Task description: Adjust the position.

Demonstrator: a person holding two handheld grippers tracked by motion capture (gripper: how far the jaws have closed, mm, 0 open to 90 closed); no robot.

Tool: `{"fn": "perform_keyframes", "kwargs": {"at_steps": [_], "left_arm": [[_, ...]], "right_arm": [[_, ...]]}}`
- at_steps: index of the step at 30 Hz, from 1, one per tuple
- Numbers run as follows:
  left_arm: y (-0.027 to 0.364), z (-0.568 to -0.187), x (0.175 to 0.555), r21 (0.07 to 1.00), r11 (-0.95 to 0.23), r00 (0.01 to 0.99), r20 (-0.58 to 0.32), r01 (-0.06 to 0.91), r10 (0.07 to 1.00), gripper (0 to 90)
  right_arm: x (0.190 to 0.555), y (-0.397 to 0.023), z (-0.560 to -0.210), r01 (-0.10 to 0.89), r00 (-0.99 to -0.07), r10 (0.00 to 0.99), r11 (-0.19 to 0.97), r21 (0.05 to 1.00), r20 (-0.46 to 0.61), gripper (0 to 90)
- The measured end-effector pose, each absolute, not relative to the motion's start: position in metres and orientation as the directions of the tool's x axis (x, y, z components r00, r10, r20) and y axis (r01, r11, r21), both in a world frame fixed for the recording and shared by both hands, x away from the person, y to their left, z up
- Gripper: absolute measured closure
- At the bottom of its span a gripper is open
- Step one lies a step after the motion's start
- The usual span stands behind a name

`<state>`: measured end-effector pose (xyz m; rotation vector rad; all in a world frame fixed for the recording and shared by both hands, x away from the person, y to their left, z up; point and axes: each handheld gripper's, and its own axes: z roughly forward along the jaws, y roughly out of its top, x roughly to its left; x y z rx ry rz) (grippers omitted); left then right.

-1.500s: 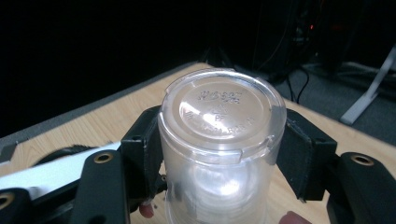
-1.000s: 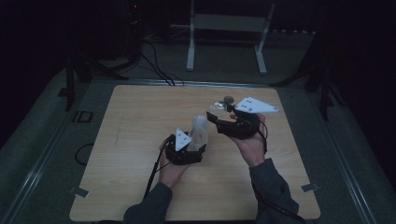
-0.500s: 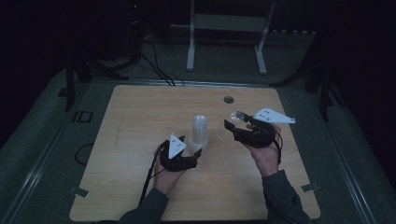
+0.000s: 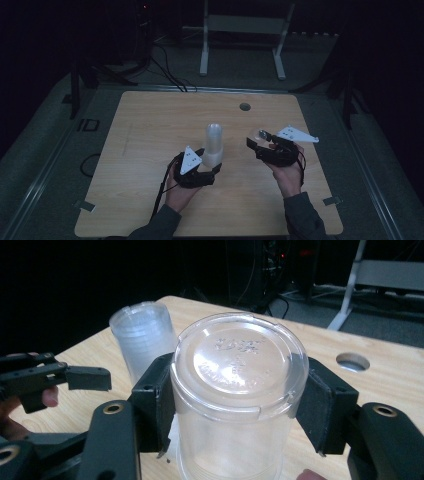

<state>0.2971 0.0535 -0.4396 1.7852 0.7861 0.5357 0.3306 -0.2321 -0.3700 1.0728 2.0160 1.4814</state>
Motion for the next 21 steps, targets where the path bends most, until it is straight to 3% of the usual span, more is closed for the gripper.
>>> {"fn": "perform_keyframes", "kwargs": {"at_steps": [11,21], "left_arm": [[0.038,-0.441,0.293,0.933,-0.276,0.752,0.009,0.232,0.659,27.0],[0.019,-0.442,0.293,0.925,-0.321,0.784,0.042,0.204,0.619,25.3]], "right_arm": [[0.327,-0.237,-0.397,0.395,-0.597,0.783,0.097,0.914,0.175,39.2],[0.325,-0.242,-0.405,0.425,-0.593,0.770,0.049,0.904,0.237,39.2]]}}
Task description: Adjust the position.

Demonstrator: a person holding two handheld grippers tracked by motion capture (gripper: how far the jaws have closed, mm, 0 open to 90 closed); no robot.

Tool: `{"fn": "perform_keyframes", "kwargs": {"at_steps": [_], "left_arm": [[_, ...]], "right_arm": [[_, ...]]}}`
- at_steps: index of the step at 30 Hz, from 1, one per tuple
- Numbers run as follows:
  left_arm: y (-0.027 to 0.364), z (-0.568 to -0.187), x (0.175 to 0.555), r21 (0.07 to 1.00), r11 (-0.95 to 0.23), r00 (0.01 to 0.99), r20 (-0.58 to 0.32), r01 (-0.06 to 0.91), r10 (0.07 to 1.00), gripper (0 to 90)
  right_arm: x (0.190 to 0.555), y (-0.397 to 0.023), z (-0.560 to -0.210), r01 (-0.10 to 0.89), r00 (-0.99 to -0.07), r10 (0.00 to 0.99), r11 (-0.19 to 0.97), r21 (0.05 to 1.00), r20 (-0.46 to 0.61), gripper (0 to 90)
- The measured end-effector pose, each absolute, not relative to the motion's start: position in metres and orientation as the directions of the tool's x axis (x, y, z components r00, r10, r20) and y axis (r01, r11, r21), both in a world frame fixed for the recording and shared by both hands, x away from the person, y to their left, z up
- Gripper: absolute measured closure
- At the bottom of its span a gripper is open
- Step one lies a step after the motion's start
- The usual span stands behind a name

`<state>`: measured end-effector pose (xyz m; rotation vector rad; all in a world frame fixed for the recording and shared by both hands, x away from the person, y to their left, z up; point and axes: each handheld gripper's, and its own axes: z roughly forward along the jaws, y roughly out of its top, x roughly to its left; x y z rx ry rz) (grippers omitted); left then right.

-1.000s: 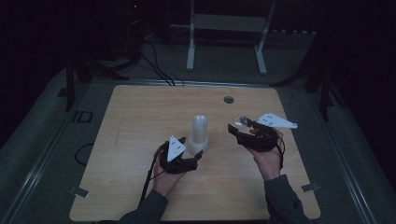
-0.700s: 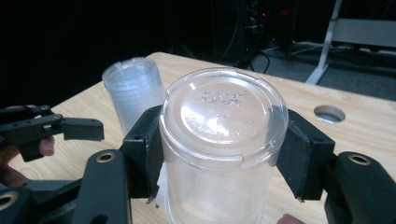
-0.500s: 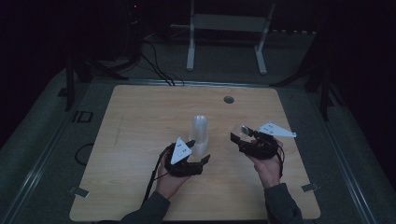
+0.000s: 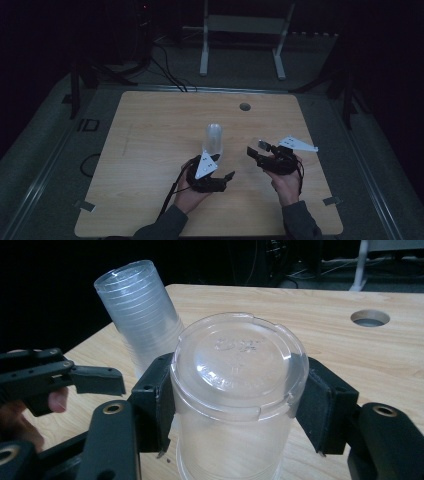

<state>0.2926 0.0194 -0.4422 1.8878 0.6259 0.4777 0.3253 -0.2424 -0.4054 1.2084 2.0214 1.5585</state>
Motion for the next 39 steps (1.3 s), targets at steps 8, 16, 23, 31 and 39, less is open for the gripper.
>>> {"fn": "perform_keyframes", "kwargs": {"at_steps": [8,16,23,31,39], "left_arm": [[0.002,-0.443,0.297,0.923,-0.340,0.807,0.057,0.182,0.588,23.3],[-0.010,-0.445,0.306,0.928,-0.324,0.807,0.048,0.182,0.589,22.3],[-0.015,-0.448,0.311,0.940,-0.299,0.809,0.047,0.162,0.586,21.6],[-0.021,-0.452,0.316,0.957,-0.251,0.814,0.026,0.148,0.580,21.3],[-0.027,-0.457,0.319,0.958,-0.250,0.817,0.030,0.141,0.576,21.0]], "right_arm": [[0.325,-0.242,-0.410,0.443,-0.593,0.759,0.028,0.896,0.269,39.2],[0.322,-0.242,-0.411,0.454,-0.599,0.736,-0.012,0.891,0.315,39.3],[0.322,-0.247,-0.413,0.477,-0.594,0.711,-0.063,0.876,0.375,39.9],[0.323,-0.251,-0.417,0.505,-0.592,0.675,-0.115,0.856,0.440,40.7],[0.325,-0.257,-0.420,0.543,-0.591,0.608,-0.186,0.819,0.530,41.2]]}}
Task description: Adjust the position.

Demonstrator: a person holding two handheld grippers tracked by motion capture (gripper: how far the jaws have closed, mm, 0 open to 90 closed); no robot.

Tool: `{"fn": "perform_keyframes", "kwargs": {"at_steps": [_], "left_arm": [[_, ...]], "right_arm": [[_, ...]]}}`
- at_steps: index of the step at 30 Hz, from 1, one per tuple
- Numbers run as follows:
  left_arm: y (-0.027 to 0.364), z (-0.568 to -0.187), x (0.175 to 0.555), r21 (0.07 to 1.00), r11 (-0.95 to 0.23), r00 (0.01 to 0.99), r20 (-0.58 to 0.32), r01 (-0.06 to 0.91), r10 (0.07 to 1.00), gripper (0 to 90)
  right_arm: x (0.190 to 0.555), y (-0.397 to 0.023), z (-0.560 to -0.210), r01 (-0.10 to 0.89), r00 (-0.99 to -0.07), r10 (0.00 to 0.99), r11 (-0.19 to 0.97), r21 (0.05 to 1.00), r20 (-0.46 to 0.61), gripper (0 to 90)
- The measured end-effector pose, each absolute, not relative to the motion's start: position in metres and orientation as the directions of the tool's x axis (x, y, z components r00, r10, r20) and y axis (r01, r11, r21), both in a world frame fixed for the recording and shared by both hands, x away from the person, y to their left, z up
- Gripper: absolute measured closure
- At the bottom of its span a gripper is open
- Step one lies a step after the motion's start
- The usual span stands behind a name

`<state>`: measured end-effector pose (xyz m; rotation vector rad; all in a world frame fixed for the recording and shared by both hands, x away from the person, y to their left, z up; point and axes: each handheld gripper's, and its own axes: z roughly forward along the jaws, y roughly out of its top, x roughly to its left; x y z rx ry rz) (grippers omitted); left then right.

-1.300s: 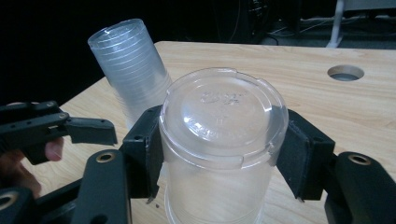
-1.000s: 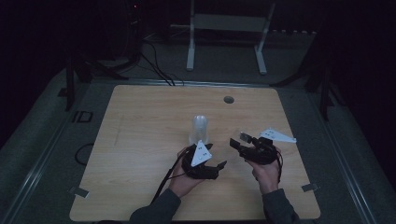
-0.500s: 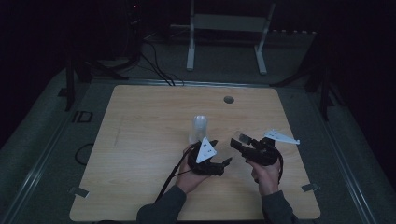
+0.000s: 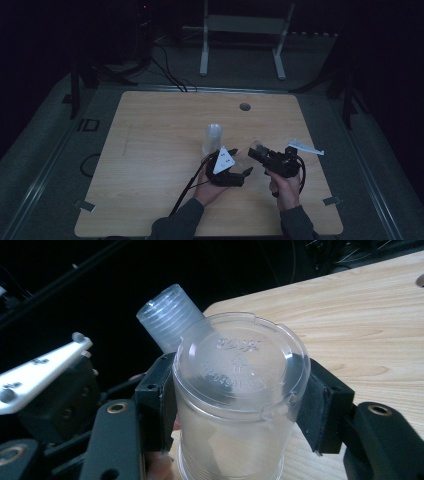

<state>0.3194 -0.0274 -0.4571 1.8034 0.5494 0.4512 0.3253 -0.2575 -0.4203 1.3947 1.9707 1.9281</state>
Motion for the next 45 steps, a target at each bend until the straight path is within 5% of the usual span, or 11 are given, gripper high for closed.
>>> {"fn": "perform_keyframes", "kwargs": {"at_steps": [13,45], "left_arm": [[-0.0307,-0.4593,0.3205,0.954,-0.268,0.822,0.047,0.131,0.568,22.6],[-0.0283,-0.4553,0.3196,0.948,-0.298,0.844,0.070,0.110,0.532,23.4]], "right_arm": [[0.3285,-0.2639,-0.4266,0.590,-0.565,0.557,-0.243,0.770,0.609,41.5],[0.3291,-0.2676,-0.4264,0.596,-0.583,0.548,-0.215,0.774,0.600,41.2]]}}
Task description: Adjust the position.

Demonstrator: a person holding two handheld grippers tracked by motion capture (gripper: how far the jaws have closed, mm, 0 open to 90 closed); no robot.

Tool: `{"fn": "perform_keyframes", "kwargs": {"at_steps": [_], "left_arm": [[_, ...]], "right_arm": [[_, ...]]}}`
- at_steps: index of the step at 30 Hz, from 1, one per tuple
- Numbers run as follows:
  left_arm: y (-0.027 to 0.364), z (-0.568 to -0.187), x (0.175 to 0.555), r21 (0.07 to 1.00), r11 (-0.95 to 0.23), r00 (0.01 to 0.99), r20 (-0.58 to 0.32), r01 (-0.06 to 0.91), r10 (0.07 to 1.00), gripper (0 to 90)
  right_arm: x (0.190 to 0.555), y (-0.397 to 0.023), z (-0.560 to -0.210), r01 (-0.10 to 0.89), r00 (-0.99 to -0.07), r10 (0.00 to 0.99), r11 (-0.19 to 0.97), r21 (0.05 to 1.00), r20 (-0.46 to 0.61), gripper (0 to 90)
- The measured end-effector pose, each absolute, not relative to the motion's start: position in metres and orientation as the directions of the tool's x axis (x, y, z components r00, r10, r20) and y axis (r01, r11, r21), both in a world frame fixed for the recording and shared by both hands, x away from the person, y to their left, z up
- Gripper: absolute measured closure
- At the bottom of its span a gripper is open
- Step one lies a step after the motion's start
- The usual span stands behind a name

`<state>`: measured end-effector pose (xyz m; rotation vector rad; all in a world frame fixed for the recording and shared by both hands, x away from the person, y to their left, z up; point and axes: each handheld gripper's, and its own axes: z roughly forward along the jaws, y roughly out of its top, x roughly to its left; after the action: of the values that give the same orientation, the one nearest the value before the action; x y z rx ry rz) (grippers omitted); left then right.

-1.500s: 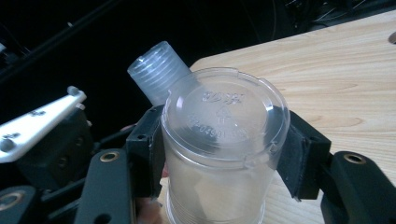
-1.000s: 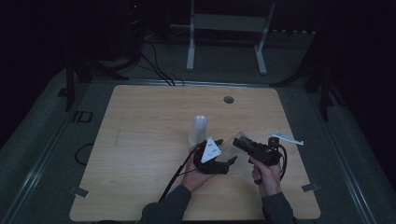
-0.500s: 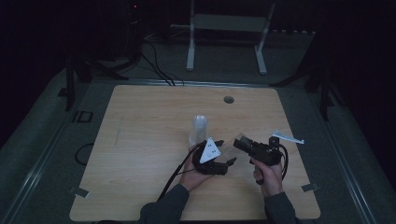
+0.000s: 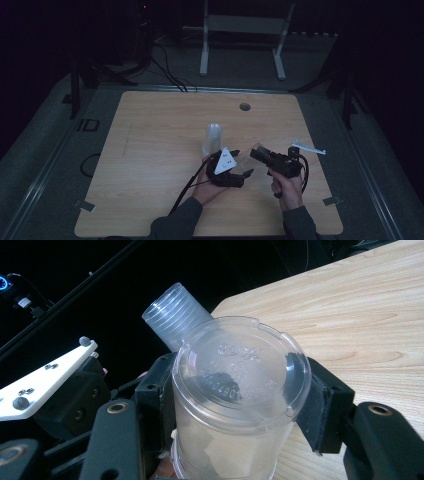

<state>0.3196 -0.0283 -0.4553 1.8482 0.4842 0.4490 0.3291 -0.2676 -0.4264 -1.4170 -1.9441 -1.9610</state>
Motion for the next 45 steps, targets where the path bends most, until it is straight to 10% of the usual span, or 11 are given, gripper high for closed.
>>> {"fn": "perform_keyframes", "kwargs": {"at_steps": [45], "left_arm": [[-0.023,-0.449,0.321,0.937,-0.334,0.841,0.099,0.101,0.532,30.9]], "right_arm": [[0.320,-0.271,-0.423,0.575,-0.649,0.595,-0.024,0.817,0.474,31.8]]}}
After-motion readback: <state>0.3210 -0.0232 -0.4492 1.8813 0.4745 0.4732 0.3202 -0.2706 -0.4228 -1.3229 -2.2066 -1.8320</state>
